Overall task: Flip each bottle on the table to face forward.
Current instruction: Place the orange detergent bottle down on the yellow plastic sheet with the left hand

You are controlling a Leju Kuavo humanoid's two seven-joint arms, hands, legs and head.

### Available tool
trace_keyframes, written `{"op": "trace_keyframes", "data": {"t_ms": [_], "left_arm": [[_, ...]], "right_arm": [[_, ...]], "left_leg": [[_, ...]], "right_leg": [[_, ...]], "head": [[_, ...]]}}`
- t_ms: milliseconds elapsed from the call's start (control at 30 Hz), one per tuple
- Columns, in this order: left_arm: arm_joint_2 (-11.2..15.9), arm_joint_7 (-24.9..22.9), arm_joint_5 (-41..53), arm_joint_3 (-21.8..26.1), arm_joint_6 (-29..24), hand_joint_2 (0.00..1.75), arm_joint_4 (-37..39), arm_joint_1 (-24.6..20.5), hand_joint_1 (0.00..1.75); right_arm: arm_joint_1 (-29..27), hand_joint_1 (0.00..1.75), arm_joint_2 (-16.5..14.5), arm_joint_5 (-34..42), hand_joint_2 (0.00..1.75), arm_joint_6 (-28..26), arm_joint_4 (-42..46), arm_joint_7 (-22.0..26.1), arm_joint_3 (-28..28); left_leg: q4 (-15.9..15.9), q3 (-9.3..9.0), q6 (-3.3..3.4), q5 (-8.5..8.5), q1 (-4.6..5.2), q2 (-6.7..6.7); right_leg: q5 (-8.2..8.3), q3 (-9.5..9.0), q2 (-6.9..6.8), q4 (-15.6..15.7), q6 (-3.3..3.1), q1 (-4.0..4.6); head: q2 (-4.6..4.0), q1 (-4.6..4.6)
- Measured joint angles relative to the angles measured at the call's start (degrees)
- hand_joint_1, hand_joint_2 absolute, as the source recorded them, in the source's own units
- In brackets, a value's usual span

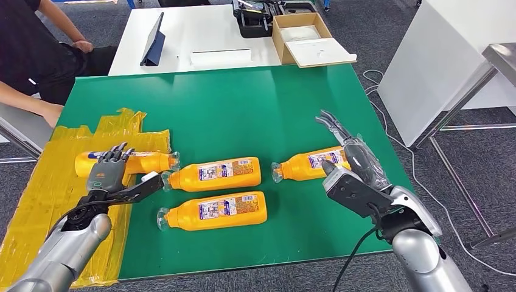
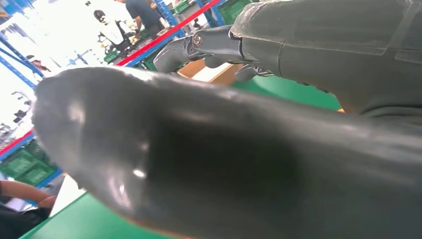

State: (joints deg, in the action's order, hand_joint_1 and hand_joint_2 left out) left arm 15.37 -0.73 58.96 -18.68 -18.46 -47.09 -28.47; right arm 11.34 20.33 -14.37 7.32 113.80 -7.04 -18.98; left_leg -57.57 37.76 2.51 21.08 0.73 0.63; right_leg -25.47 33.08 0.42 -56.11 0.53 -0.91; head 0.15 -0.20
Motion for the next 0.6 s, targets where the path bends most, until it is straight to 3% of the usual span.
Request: {"op": "trace_keyframes", "data": {"t_ms": [67, 200, 333, 467, 600], "left_arm": [[-0.15, -0.18, -1.22, -0.04, 0.09, 0.00, 0.08, -0.12, 0.00], [-0.68, -0.54, -7.14, 0.87, 0.58, 0.00, -0.94, -0.41, 0.00], [-1.94, 0.45, -25.06, 5.34, 1.51, 0.00, -8.20, 0.69, 0.00], [-3.53, 1.03, -48.67, 11.92, 2.47, 0.00, -20.88, 3.50, 0.00], [-3.67, 2.20, -56.99, 15.50, 2.34, 0.00, -30.82, 6.01, 0.00]], "right_arm": [[-0.43, 0.00, -0.08, -1.58, 0.00, 0.43, 0.07, -0.44, 0.08], [-1.64, 0.00, 0.03, -7.45, 1.75, 1.79, 0.04, -0.87, 1.07], [-2.69, 0.00, 2.50, -16.02, 1.75, 3.96, -0.97, -0.10, 3.06], [-2.78, 0.00, 8.21, -22.69, 1.75, 4.93, -5.10, 1.70, 5.23], [-2.04, 0.00, 14.08, -26.15, 1.75, 5.31, -10.31, 3.68, 6.30]], "left_leg": [[0.00, 0.00, 0.00, 0.00, 0.00, 0.00], [0.00, 0.00, 0.00, 0.00, 0.00, 0.01], [0.00, 0.01, 0.00, 0.00, 0.01, 0.02], [-0.01, 0.03, 0.03, 0.02, 0.12, 0.01], [-0.01, 0.06, 0.06, 0.03, 0.22, 0.06]], "right_leg": [[0.00, 0.00, 0.00, 0.00, 0.00, 0.00], [0.00, 0.00, 0.00, 0.00, 0.00, 0.00], [0.01, -0.01, -0.01, 0.00, 0.01, 0.00], [0.01, -0.01, -0.01, 0.01, 0.02, -0.01], [0.02, -0.02, -0.04, 0.01, 0.03, -0.05]], "head": [[0.00, 0.00], [0.00, -0.01], [0.00, -0.01], [0.00, -0.01], [0.00, -0.01]]}}
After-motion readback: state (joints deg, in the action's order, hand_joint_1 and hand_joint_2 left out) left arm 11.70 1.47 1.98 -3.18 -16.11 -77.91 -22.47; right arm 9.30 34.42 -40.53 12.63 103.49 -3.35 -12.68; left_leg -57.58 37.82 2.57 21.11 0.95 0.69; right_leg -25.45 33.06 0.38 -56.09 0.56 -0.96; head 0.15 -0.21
